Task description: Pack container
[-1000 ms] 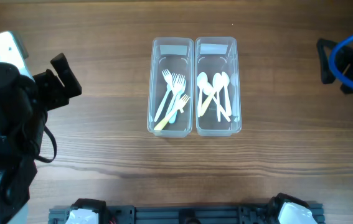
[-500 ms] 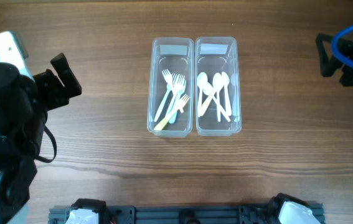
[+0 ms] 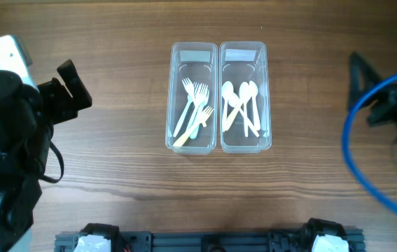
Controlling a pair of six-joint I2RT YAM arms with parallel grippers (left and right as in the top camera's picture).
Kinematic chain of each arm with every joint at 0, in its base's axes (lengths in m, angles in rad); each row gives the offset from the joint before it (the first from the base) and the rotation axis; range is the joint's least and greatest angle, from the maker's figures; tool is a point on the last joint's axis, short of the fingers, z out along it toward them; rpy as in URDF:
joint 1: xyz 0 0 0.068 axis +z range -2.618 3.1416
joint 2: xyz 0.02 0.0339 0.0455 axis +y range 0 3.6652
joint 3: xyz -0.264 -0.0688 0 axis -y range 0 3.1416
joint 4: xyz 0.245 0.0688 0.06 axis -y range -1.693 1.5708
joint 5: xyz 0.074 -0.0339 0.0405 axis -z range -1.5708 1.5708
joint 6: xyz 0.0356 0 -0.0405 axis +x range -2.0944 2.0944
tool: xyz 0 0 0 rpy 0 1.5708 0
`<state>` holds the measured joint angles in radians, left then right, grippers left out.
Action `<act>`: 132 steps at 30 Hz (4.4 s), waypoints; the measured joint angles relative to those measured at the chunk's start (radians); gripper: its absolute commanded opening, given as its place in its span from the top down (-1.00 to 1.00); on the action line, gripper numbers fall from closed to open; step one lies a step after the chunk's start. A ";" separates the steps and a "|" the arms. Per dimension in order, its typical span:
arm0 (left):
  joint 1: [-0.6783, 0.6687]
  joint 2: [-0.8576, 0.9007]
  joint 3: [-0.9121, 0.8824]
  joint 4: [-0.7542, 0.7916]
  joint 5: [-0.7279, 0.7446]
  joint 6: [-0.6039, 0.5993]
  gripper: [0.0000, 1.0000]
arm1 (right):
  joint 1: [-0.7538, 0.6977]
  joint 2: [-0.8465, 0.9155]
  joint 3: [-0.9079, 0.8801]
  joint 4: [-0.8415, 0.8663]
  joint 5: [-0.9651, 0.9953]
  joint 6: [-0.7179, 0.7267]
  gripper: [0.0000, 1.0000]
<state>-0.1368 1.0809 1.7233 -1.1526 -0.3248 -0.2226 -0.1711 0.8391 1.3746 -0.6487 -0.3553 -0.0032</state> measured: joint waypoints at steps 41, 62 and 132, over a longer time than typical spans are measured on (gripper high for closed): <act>0.000 0.000 0.000 0.000 0.000 0.000 -0.99 | 0.106 -0.820 -1.257 0.366 0.095 0.150 -0.99; 0.000 0.000 0.000 0.000 0.000 0.000 -0.99 | 0.106 -0.820 -1.257 0.367 0.095 0.150 -0.99; 0.093 -1.049 -1.629 0.877 0.196 -0.032 -1.00 | 0.107 -0.820 -1.262 0.370 0.099 0.150 -0.99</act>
<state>-0.0437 0.0322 0.0944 -0.2752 -0.1287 -0.2546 -0.0639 0.0193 0.1123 -0.2787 -0.2565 0.1463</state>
